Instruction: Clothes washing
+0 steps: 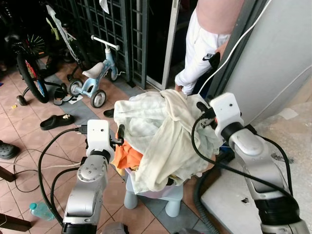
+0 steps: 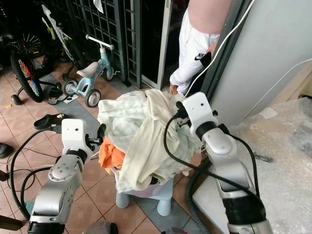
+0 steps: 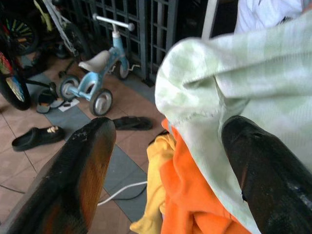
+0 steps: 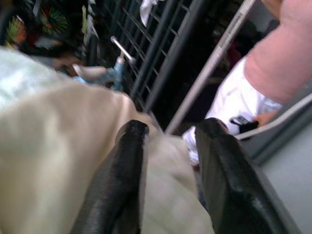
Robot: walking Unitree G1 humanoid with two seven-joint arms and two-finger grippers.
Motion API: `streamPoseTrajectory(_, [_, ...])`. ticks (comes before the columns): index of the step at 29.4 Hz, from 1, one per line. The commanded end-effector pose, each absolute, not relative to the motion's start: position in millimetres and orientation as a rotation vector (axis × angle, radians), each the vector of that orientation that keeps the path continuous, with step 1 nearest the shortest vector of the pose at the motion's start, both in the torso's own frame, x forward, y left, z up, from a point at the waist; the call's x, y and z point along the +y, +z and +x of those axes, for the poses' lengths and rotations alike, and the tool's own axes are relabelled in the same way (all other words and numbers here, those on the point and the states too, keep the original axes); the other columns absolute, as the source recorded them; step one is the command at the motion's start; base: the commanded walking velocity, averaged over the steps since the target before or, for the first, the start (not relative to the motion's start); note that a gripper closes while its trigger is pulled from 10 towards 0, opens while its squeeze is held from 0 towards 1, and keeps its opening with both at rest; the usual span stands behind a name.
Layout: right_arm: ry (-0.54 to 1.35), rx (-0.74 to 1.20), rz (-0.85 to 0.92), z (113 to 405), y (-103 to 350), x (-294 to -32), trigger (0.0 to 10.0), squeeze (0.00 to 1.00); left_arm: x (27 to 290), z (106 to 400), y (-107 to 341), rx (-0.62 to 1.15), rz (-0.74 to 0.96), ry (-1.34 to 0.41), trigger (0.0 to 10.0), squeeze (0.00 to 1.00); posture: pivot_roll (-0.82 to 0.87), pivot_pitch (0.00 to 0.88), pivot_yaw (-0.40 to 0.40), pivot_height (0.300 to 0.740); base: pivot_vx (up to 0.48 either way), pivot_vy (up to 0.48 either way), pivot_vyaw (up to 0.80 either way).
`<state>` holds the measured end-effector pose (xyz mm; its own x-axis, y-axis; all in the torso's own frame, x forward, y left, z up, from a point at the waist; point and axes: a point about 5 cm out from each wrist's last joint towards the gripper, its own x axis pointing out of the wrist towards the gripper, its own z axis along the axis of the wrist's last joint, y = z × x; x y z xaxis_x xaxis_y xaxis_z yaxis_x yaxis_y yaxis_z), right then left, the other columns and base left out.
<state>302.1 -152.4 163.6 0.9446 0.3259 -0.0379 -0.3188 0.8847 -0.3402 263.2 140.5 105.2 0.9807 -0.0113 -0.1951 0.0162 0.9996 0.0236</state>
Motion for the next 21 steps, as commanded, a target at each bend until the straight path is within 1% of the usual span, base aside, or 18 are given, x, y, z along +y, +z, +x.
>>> streamPoseTrajectory(1, [0.385,-0.047,-0.286,301,170,-144,10.0,1.00,146,261,110,0.189,0.026,-0.001,10.0,0.00,-0.01,0.000,-0.049,0.740,0.000,0.000,0.00])
streamPoseTrajectory(3, [0.525,-0.045,-0.219,290,171,-126,10.0,1.00,151,259,113,0.183,0.026,0.015,10.0,0.00,-0.01,0.000,-0.045,0.740,0.000,0.000,0.00])
streamPoseTrajectory(5, [0.637,-0.014,-0.240,281,167,-115,10.0,1.00,152,258,112,0.183,0.026,0.017,10.0,0.00,-0.02,0.000,-0.040,0.740,0.000,0.000,0.00])
streamPoseTrajectory(6, [0.767,0.052,-0.229,268,158,-107,10.0,1.00,151,257,111,0.187,0.028,0.008,10.0,0.00,-0.02,0.000,-0.037,0.740,0.000,0.000,0.00])
streamPoseTrajectory(7, [0.803,0.070,-0.234,264,154,-105,10.0,1.00,149,257,110,0.190,0.031,0.001,10.0,0.00,-0.02,0.000,-0.036,0.740,0.000,0.000,0.00])
streamPoseTrajectory(11, [0.773,0.101,-0.239,263,146,-107,10.0,1.00,147,257,109,0.198,0.034,-0.008,10.0,0.00,-0.02,0.000,-0.033,0.740,0.000,0.000,0.00])
streamPoseTrajectory(12, [0.756,0.109,-0.278,265,142,-108,10.0,1.00,147,257,109,0.198,0.036,-0.008,10.0,0.00,-0.02,0.000,-0.032,0.740,0.000,0.000,0.00])
streamPoseTrajectory(13, [0.723,0.116,-0.331,267,138,-111,10.0,1.00,147,257,108,0.200,0.038,-0.008,10.0,0.00,-0.02,0.000,-0.033,0.740,0.000,0.000,0.00])
streamPoseTrajectory(14, [0.693,0.119,-0.343,270,138,-112,10.0,1.00,147,257,108,0.201,0.038,-0.006,10.0,0.00,-0.01,0.000,-0.034,0.740,0.000,0.000,0.00])
streamPoseTrajectory(15, [0.625,0.112,-0.352,278,140,-113,10.0,1.00,148,258,108,0.203,0.039,-0.004,10.0,0.00,-0.01,0.000,-0.031,0.740,0.000,0.000,0.00])
streamPoseTrajectory(18, [0.547,0.081,-0.377,287,147,-115,10.0,1.00,148,258,112,0.189,0.043,-0.003,10.0,0.00,-0.01,0.000,-0.033,0.740,0.000,0.000,0.00])
streamPoseTrajectory(21, [0.530,0.098,-0.369,288,143,-117,10.0,0.99,151,257,109,0.203,0.039,0.011,10.0,0.00,-0.01,0.000,-0.033,0.740,0.000,0.000,0.00])
